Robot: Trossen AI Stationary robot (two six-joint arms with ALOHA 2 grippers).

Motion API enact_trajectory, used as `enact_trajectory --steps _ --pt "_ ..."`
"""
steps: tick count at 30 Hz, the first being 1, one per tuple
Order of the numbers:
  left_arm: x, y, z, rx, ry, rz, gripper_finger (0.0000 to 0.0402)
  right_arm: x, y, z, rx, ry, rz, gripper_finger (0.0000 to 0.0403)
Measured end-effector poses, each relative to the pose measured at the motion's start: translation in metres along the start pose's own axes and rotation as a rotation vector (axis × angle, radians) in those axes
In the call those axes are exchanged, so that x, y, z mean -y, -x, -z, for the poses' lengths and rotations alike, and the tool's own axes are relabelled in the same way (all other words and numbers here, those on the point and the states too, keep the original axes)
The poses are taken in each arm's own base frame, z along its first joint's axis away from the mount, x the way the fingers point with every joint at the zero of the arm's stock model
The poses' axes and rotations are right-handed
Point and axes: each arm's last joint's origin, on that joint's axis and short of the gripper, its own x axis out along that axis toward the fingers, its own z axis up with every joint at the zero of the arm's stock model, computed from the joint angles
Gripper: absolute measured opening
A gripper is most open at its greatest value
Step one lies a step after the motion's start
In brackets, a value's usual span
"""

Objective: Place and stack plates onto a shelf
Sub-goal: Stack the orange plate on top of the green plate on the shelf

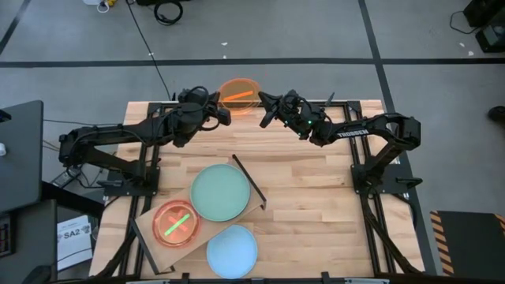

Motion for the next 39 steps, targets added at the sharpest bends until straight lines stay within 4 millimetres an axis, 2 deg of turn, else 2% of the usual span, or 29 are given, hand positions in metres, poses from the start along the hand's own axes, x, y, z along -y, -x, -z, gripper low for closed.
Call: enact_trajectory --steps 18,32,39 --pt "0.000 0.000 0.000 0.003 0.000 -0.007 0.0010 -0.001 0.000 0.000 -0.007 -0.008 -0.043 0.0022" --pt "0.000 0.000 0.000 0.003 0.007 -0.001 0.0011 0.000 0.000 0.000 -0.010 -0.005 -0.052 0.0132" --pt "-0.003 0.003 -0.004 0.012 -0.062 0.003 0.0011 -0.001 0.006 -0.012 -0.057 0.023 -0.078 0.0157"
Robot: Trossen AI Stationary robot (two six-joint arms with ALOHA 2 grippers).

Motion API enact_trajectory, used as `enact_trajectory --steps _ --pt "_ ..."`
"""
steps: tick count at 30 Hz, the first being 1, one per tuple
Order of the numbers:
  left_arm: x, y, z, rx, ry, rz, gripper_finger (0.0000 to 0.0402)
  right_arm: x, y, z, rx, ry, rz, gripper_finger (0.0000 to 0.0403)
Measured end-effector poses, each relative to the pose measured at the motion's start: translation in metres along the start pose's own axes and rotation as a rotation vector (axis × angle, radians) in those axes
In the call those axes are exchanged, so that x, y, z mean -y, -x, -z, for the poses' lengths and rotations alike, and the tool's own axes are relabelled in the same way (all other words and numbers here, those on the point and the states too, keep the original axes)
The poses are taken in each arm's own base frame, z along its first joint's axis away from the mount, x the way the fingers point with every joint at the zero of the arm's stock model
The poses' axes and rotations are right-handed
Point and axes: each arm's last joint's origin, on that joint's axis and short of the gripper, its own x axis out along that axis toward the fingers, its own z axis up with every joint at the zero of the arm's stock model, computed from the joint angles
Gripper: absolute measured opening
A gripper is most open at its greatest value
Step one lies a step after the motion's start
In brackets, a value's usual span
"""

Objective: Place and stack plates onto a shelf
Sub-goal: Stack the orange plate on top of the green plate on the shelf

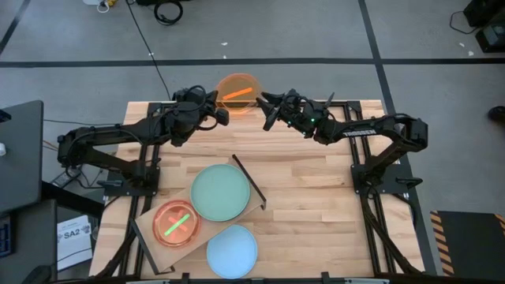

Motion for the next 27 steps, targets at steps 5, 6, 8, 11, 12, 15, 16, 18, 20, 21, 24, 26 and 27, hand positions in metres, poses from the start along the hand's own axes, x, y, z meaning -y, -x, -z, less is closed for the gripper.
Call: enact_trajectory --steps 5,6,8,11,12,15,16,18,20,21,24,26,27 --pt "-0.009 0.010 -0.017 0.034 0.004 0.027 0.0009 -0.001 0.013 -0.014 -0.099 0.049 -0.028 0.0157" --pt "-0.011 0.013 -0.020 0.038 0.006 0.040 0.0009 0.000 0.016 -0.016 -0.131 0.057 -0.028 0.0157" --pt "-0.015 0.019 -0.029 0.053 0.026 0.071 0.0008 0.001 0.024 -0.019 -0.211 0.075 -0.036 0.0156" --pt "-0.022 0.028 -0.039 0.057 0.040 0.133 0.0007 0.003 0.038 -0.021 -0.361 0.100 -0.066 0.0156" --pt "-0.024 0.031 -0.042 0.055 0.044 0.156 0.0007 0.003 0.044 -0.020 -0.418 0.097 -0.079 0.0156" --pt "-0.031 0.040 -0.047 0.034 0.062 0.249 0.0007 0.006 0.060 -0.020 -0.580 0.036 -0.114 0.0156" --pt "-0.033 0.043 -0.048 0.021 0.082 0.295 0.0006 0.006 0.065 -0.020 -0.624 0.010 -0.123 0.0156" --pt "-0.037 0.049 -0.050 -0.013 0.126 0.390 0.0006 0.006 0.074 -0.020 -0.692 -0.025 -0.137 0.0156" --pt "-0.041 0.055 -0.050 -0.055 0.157 0.477 0.0006 0.004 0.081 -0.021 -0.737 -0.023 -0.148 0.0156" --pt "-0.043 0.058 -0.050 -0.076 0.167 0.515 0.0006 0.002 0.083 -0.021 -0.747 -0.015 -0.156 0.0156" --pt "-0.050 0.066 -0.048 -0.160 0.194 0.600 0.0006 -0.001 0.088 -0.023 -0.754 0.012 -0.179 0.0156" --pt "-0.054 0.071 -0.043 -0.241 0.200 0.640 0.0005 -0.003 0.089 -0.023 -0.755 0.017 -0.191 0.0156" --pt "-0.056 0.073 -0.040 -0.290 0.204 0.660 0.0005 -0.004 0.089 -0.023 -0.756 0.022 -0.194 0.0156"
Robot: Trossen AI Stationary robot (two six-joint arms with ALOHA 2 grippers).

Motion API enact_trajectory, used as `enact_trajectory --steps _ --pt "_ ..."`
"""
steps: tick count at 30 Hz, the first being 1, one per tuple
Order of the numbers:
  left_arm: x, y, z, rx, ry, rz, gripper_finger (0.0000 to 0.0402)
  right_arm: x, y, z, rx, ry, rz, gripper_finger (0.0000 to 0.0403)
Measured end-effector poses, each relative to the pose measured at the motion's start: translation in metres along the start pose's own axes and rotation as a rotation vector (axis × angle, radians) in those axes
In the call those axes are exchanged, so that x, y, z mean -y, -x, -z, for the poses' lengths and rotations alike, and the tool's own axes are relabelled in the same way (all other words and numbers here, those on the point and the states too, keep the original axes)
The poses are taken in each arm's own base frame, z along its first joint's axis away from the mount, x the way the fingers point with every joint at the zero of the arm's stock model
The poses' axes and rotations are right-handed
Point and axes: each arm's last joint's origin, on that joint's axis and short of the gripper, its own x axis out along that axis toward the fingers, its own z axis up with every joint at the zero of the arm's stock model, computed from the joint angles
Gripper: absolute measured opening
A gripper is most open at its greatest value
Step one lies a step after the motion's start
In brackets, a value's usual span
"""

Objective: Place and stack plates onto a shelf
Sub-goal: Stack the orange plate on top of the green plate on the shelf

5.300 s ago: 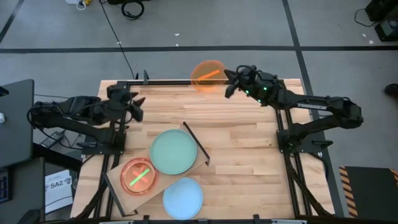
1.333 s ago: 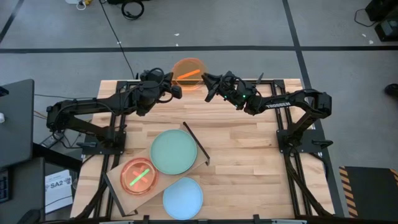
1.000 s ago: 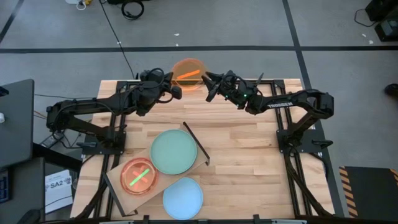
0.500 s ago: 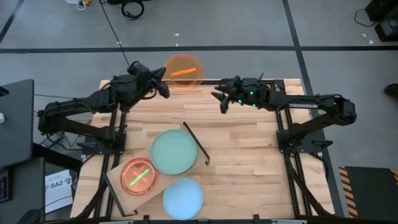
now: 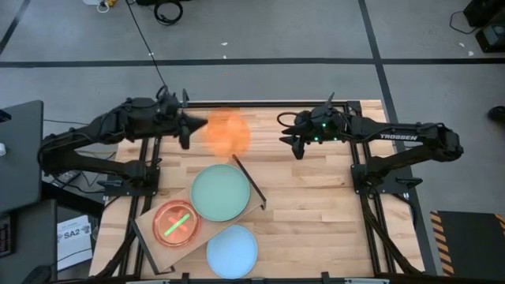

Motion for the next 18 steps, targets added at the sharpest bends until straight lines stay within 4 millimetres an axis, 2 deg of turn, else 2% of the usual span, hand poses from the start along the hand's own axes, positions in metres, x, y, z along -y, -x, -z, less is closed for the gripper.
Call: enact_trajectory --steps 12,18 --pt "-0.013 0.024 0.041 -0.621 0.180 0.124 0.0007 -0.013 -0.010 0.007 -0.043 0.040 -0.038 0.0156" --pt "-0.009 0.032 0.053 -0.818 0.192 0.205 0.0009 -0.022 -0.011 0.010 -0.050 0.055 -0.069 0.0156"
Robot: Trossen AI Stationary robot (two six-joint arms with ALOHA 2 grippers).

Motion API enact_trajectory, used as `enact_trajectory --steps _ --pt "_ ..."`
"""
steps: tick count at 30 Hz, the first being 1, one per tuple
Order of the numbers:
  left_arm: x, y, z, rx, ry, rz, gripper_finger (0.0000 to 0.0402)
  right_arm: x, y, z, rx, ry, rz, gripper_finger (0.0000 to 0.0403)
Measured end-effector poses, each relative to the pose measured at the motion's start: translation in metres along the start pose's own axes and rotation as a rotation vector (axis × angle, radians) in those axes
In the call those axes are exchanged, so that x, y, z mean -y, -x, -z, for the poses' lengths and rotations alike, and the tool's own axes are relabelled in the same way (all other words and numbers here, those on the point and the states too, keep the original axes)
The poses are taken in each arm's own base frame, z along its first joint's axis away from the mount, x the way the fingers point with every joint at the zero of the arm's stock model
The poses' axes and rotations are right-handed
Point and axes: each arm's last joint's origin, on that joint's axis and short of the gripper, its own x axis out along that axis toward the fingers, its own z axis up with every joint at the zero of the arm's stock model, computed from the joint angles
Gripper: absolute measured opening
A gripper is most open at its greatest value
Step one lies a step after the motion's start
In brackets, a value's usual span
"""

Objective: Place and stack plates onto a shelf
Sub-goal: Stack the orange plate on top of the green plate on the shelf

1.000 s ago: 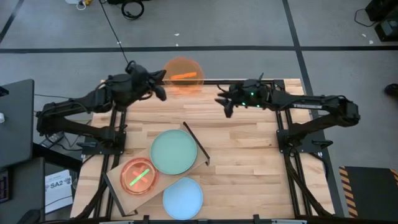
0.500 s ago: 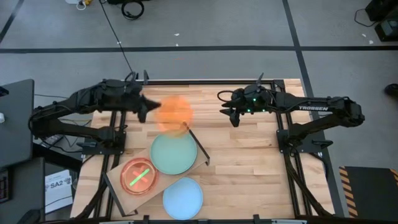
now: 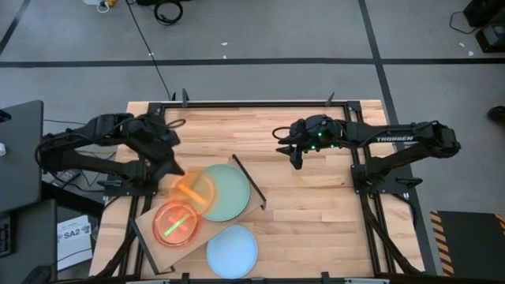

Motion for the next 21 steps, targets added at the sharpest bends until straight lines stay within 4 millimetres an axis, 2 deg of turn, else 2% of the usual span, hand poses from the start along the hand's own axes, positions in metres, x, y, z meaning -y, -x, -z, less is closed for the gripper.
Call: enact_trajectory --steps 10,21 --pt "0.019 -0.008 0.024 -0.135 -0.148 0.021 0.0010 -0.025 0.001 0.005 -0.005 -0.027 -0.088 0.0156" --pt "0.029 -0.012 0.048 -0.218 -0.146 -0.037 0.0011 -0.054 0.004 0.014 -0.026 -0.021 -0.160 0.0156"
